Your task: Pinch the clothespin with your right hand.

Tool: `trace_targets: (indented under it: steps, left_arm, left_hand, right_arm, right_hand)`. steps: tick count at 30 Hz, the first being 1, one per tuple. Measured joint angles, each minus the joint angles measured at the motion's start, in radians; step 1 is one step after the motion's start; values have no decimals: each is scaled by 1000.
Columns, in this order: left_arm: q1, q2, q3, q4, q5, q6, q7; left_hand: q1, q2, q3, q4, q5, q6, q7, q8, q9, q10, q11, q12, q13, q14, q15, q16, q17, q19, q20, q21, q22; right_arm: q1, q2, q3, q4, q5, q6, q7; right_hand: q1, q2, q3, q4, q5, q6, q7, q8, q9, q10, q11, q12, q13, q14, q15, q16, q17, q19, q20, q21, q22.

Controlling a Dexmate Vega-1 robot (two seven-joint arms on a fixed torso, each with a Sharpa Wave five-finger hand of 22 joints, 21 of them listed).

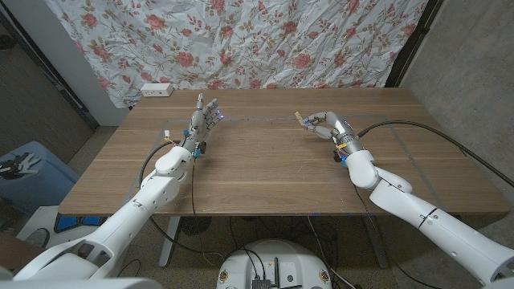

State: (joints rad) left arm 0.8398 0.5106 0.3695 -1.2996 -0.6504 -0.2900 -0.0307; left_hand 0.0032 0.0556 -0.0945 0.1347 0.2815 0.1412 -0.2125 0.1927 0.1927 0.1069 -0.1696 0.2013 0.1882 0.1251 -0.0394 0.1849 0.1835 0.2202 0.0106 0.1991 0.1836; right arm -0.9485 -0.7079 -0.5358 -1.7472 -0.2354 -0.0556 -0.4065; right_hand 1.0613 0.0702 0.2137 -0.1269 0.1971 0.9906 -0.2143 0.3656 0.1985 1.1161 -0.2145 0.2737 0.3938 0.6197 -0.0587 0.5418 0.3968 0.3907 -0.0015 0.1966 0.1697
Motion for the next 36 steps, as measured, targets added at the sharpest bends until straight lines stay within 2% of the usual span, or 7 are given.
trace_targets:
  steps: [8,12,20,28,30,36]
  left_arm:
    - [0,0,0,0,0,0,0]
    - [0,0,0,0,0,0,0]
    - [0,0,0,0,0,0,0]
    - [0,0,0,0,0,0,0]
    - [0,0,0,0,0,0,0]
    - [0,0,0,0,0,0,0]
  left_hand:
    - [0,0,0,0,0,0,0,0,0,0,0,0,0,0,0,0,0,0,0,0,0]
    - [0,0,0,0,0,0,0,0,0,0,0,0,0,0,0,0,0,0,0,0,0]
    - [0,0,0,0,0,0,0,0,0,0,0,0,0,0,0,0,0,0,0,0,0]
    - [0,0,0,0,0,0,0,0,0,0,0,0,0,0,0,0,0,0,0,0,0]
    - [0,0,0,0,0,0,0,0,0,0,0,0,0,0,0,0,0,0,0,0,0]
    - [0,0,0,0,0,0,0,0,0,0,0,0,0,0,0,0,0,0,0,0,0]
  right_arm:
    - [4,0,-3,1,1,-1,5]
    - [7,0,-4,2,2,-1,7]
    - [10,-1,-6,4,3,-1,11]
    - [14,-3,-7,4,5,-1,19]
    - [15,-3,-8,4,5,-1,21]
    - [20,-3,-9,5,6,-1,26]
  right_hand:
    - [-5,-5,-8,0,0,-9,-2,0,0,-13,-2,-8,0,-11,3,0,0,0,0,0,0]
    - [-11,-12,-8,0,0,-9,-2,-7,0,-14,-4,-8,0,-14,0,-6,0,2,13,0,0]
    - [-25,-9,-16,8,0,-18,-4,-8,0,-29,0,-15,1,-19,4,-10,0,-2,16,0,0]
    - [-49,-25,-25,17,0,-18,-4,-14,0,-43,0,-23,-5,-29,4,-17,0,-5,20,0,0]
    - [-58,-16,-28,13,0,-21,-7,-14,0,-46,3,-23,-5,-31,5,-21,0,-5,20,-5,0]
    - [-58,-16,-33,17,0,-25,-4,-18,0,-54,0,-23,-4,-36,0,-20,5,-11,25,-5,0]
